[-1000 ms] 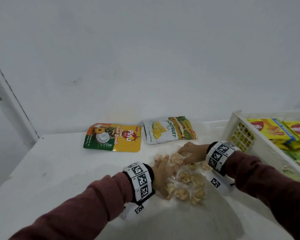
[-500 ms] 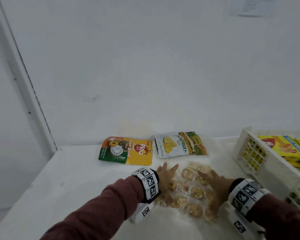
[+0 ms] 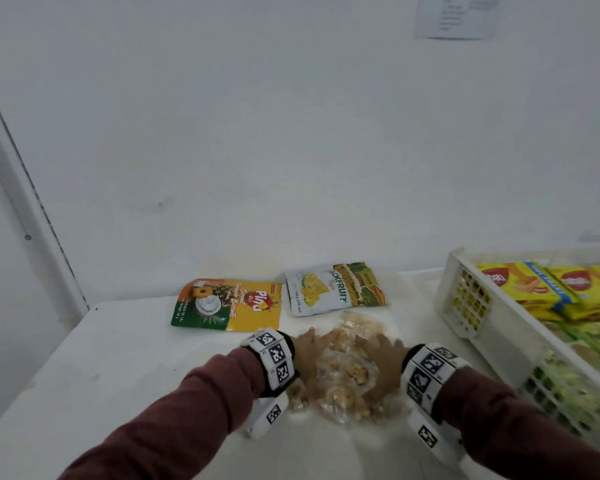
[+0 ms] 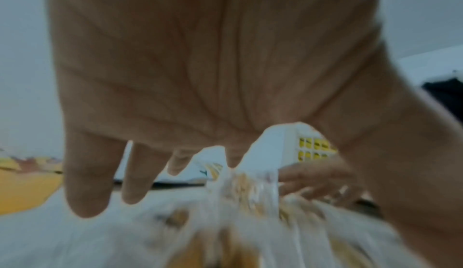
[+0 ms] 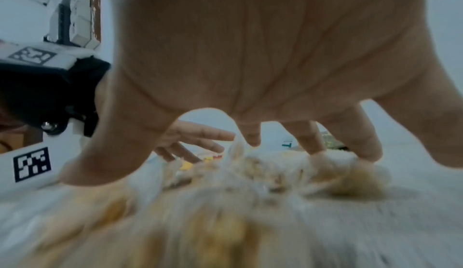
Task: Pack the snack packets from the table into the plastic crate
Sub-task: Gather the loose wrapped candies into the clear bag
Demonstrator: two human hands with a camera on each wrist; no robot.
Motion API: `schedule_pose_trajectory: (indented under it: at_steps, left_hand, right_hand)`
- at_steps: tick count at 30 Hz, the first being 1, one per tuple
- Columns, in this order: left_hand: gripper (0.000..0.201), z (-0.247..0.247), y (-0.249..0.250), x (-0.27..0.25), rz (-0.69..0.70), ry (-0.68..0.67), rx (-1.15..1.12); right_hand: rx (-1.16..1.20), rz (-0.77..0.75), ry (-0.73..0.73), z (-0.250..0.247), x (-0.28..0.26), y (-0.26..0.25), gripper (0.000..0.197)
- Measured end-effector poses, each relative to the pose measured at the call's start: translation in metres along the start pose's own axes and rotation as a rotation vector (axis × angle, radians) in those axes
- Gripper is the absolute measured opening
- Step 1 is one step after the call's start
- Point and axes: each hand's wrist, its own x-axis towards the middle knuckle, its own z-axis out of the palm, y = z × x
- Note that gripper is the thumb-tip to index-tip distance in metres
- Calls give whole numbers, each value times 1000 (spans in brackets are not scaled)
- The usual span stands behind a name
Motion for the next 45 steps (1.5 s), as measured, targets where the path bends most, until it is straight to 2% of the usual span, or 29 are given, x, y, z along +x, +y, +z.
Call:
schedule_pose_trajectory:
  at_steps: [1, 2, 3, 5, 8, 9, 13, 14, 17, 20, 22, 24, 26, 28, 30, 33, 34, 36, 38, 39, 41, 42, 45]
  left_hand:
    - [171, -6, -1, 1, -8, -27, -14]
    - [161, -14, -1, 1, -27, -44, -43]
    - [137, -22, -1, 2, -51, -42, -73]
    - [104, -39, -5, 6, -80, 33, -128]
    - [85, -57, -6, 17, -153, 202, -198]
    - [83, -61, -7, 22, -194, 259, -215]
    - [88, -67, -8, 41, -360, 380, -291]
    - [91, -65, -10, 45, -391, 404, -308]
    - [101, -61, -16, 55, -478, 460, -440]
    - [114, -58, -26, 68, -524, 446, -528]
    - [120, -59, -16, 63, -504, 438, -549]
    - [113, -58, -14, 65, -524, 492, -575]
    - [98, -57, -15, 65, -539, 535, -616]
    - [99, -56, -26, 72, -514, 532, -714]
    - [104, -57, -31, 74, -519, 521, -728]
    - [86, -60, -17, 56, -516, 519, -721]
    - [84, -60, -17, 55, -519, 534, -717]
    - [84, -60, -18, 53, -525, 552, -725]
    - [85, -62, -18, 49, -516, 582, -710]
    - [85, -62, -18, 47, -501, 602, -723]
    - [86, -63, -17, 41, -487, 649, -733]
    - [86, -64, -16, 35, -490, 670, -723]
    - [85, -63, -16, 14, -479, 697, -713]
  right_hand:
    - [20, -18, -8, -4, -2, 2, 107]
    - [53, -47, -17, -9, -2, 6, 106]
    - [97, -65, -23, -14, -1, 12, 106]
    - [148, -92, -16, -24, 7, 25, 111]
    - [247, -134, 62, -42, 23, 45, 147]
    - [293, -131, 112, -47, 33, 52, 143]
    - [458, -78, 256, -58, 78, 70, 81]
    - [482, -45, 280, -59, 89, 72, 76]
    - [562, 43, 297, -59, 111, 73, 80]
    - [689, -26, 272, -59, 126, 71, 82]
    - [743, -62, 264, -58, 135, 73, 80]
    - [758, -48, 274, -62, 128, 75, 68]
    - [790, -27, 299, -65, 124, 80, 43]
    - [802, 5, 321, -68, 118, 83, 28]
    - [823, 32, 332, -69, 116, 86, 26]
    - [870, 40, 353, -69, 111, 85, 39]
    - [881, 43, 377, -70, 107, 83, 33]
    - [895, 63, 425, -74, 100, 80, 9]
    - [916, 73, 481, -80, 92, 77, 27]
    - [905, 70, 491, -83, 88, 75, 27]
    - [868, 46, 519, -91, 74, 67, 9]
    - [830, 25, 552, -93, 67, 63, 7]
    - [599, 4, 603, -94, 54, 54, 28]
